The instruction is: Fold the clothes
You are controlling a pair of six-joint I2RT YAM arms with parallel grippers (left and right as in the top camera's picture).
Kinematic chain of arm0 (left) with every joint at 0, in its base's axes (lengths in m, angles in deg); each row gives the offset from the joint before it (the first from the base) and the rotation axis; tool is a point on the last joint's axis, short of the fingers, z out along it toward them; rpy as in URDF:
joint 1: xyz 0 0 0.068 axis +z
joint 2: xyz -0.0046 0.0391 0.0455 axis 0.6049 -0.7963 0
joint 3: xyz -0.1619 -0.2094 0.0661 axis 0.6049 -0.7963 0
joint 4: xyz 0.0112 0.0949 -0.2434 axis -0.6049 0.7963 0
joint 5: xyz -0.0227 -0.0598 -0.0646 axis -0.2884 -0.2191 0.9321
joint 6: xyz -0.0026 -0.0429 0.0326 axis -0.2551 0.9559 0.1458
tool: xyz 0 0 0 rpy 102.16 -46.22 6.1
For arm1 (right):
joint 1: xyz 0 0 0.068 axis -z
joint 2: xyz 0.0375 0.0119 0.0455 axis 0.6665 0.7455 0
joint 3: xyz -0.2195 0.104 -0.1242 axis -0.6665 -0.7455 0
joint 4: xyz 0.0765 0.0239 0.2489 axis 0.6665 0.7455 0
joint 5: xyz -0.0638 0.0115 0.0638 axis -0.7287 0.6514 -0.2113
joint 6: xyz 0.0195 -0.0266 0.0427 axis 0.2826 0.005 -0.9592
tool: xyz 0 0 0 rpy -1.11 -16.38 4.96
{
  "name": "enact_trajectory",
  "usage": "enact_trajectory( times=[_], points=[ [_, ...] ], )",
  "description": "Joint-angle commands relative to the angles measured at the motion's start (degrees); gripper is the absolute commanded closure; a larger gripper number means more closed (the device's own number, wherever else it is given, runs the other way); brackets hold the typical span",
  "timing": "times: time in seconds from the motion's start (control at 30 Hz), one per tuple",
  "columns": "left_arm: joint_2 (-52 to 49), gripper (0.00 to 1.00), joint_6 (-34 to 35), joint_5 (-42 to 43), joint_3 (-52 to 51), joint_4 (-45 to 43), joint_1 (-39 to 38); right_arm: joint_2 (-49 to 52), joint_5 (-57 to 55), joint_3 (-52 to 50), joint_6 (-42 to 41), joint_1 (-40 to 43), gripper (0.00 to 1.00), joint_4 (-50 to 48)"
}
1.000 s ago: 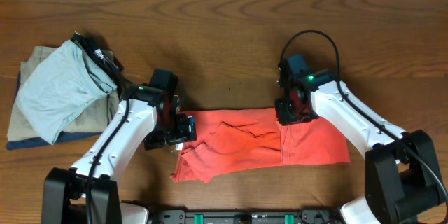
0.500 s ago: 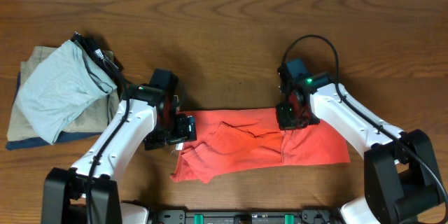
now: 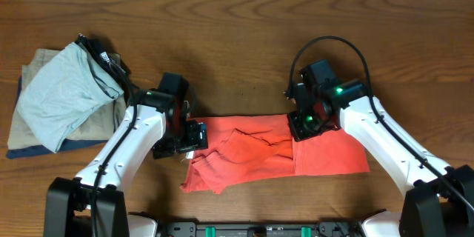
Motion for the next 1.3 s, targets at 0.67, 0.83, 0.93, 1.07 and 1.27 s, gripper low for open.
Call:
enact_trajectory(
  times=[0.67, 0.83, 0.93, 1.07, 1.27],
  points=[
    [0.13, 0.02, -0.17, 4.55, -2.67, -3.74, -0.13, -11.21, -20.0, 1.97, -11.87, 5.68, 0.38, 6.99],
    [-0.59, 0.02, -0.15, 7.98, -6.27, -7.67, -0.48, -11.15, -20.02, 1.97, -11.87, 6.56, 0.39, 8.44],
    [-1.22, 0.02, -0.13, 9.09, -9.11, -11.37, -0.94, -11.17, -20.0, 1.97, -11.89, 6.56, 0.39, 8.48],
    [-2.25, 0.04, -0.11, 13.55, -11.89, -16.09, -0.94, -11.15, -20.02, 1.97, -11.89, 6.56, 0.4, 8.5],
    [-3.58, 0.21, -0.09, 15.89, -14.36, -19.8, -0.94, -11.17, -20.06, 1.97, -11.89, 6.58, 0.41, 8.85]
  ],
)
